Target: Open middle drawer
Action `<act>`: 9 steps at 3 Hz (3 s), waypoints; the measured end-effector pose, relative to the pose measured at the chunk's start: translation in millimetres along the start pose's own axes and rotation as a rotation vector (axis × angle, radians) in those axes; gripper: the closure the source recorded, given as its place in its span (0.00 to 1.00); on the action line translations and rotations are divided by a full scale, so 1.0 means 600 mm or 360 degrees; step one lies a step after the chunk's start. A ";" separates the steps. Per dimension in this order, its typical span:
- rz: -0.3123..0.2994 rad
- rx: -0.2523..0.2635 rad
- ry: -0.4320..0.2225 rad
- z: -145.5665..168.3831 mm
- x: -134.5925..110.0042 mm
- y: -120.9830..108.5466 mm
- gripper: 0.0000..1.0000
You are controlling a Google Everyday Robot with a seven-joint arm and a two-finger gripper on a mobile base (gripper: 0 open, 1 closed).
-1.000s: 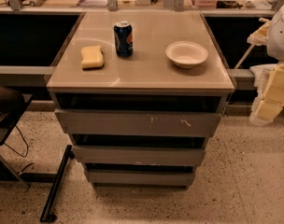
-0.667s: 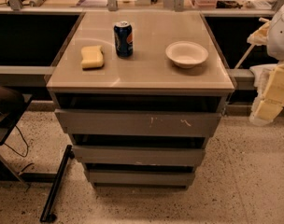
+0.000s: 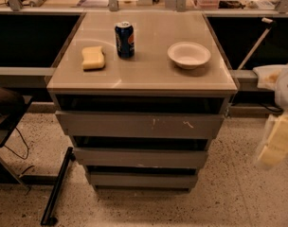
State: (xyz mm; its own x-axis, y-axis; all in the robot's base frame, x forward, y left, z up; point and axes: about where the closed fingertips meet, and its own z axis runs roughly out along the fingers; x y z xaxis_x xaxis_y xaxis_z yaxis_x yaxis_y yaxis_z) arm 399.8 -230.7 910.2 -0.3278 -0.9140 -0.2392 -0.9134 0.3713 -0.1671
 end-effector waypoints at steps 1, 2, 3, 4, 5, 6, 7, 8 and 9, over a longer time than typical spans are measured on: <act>0.0133 -0.0269 0.0085 0.093 0.065 0.100 0.00; 0.0237 -0.0548 0.0103 0.197 0.115 0.196 0.00; 0.0242 -0.0590 0.0131 0.208 0.126 0.215 0.00; 0.0241 -0.0588 0.0130 0.207 0.125 0.215 0.00; 0.0242 -0.0516 0.0018 0.227 0.114 0.218 0.00; 0.0172 -0.0470 -0.0273 0.272 0.016 0.237 0.00; -0.0021 -0.0266 -0.0588 0.248 -0.152 0.208 0.00; -0.0022 -0.0166 -0.0653 0.248 -0.182 0.186 0.00; -0.0022 -0.0165 -0.0652 0.248 -0.182 0.185 0.00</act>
Offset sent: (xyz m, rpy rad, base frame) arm -0.1612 0.0062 -0.2440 0.1758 0.5955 -0.1002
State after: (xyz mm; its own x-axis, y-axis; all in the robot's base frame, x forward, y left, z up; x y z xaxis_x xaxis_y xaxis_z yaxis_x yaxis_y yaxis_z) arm 369.8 -65.5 775.6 -0.2115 -0.7703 -0.6016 -0.9433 0.3220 -0.0806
